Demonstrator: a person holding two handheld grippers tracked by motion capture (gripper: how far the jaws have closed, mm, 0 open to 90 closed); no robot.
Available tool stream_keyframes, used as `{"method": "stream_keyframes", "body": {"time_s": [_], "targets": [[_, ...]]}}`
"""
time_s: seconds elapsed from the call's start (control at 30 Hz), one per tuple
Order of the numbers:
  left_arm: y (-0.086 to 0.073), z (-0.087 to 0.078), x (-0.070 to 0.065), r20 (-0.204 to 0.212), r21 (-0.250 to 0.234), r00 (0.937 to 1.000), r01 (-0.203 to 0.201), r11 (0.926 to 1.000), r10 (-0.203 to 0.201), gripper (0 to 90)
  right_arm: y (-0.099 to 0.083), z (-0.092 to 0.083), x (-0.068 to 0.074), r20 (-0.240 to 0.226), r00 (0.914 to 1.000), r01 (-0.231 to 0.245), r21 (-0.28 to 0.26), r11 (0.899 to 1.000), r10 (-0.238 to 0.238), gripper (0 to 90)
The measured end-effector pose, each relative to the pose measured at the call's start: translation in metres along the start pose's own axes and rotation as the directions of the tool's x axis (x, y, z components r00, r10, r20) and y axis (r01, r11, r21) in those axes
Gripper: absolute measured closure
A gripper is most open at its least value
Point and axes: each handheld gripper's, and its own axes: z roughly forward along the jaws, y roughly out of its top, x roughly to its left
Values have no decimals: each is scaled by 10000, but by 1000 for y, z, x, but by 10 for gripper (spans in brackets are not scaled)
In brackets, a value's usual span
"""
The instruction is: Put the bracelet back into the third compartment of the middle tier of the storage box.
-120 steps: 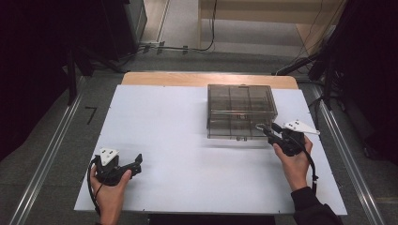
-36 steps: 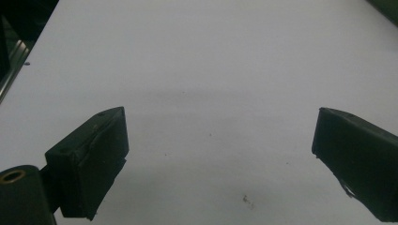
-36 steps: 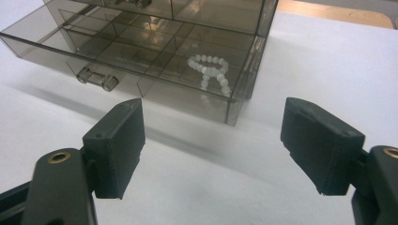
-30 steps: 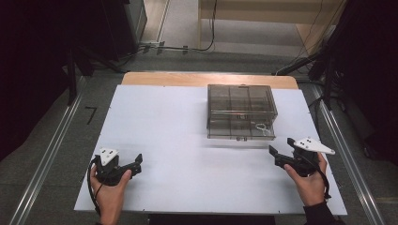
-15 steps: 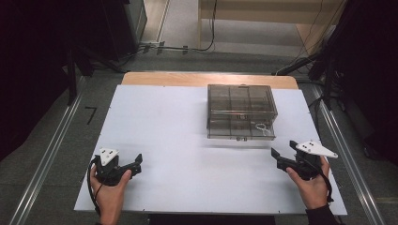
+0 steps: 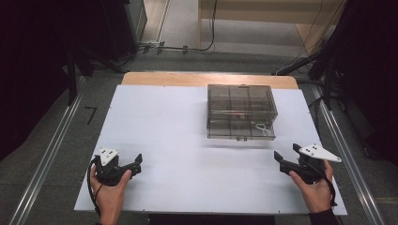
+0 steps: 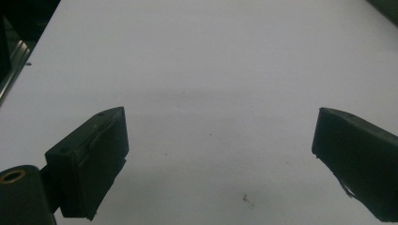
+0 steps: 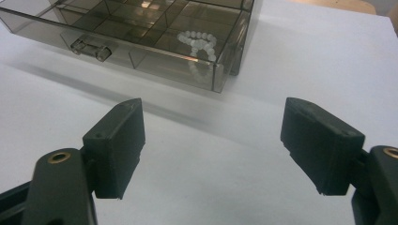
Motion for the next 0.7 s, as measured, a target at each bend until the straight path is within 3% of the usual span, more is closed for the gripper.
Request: {"method": "stream_keyframes", "body": {"time_s": [0.7], "targets": [[0,0,-1,-45,35,10000,-8,10000,8,42,-18,-20,-16,333,9988,-373,82,9993,370,212]]}}
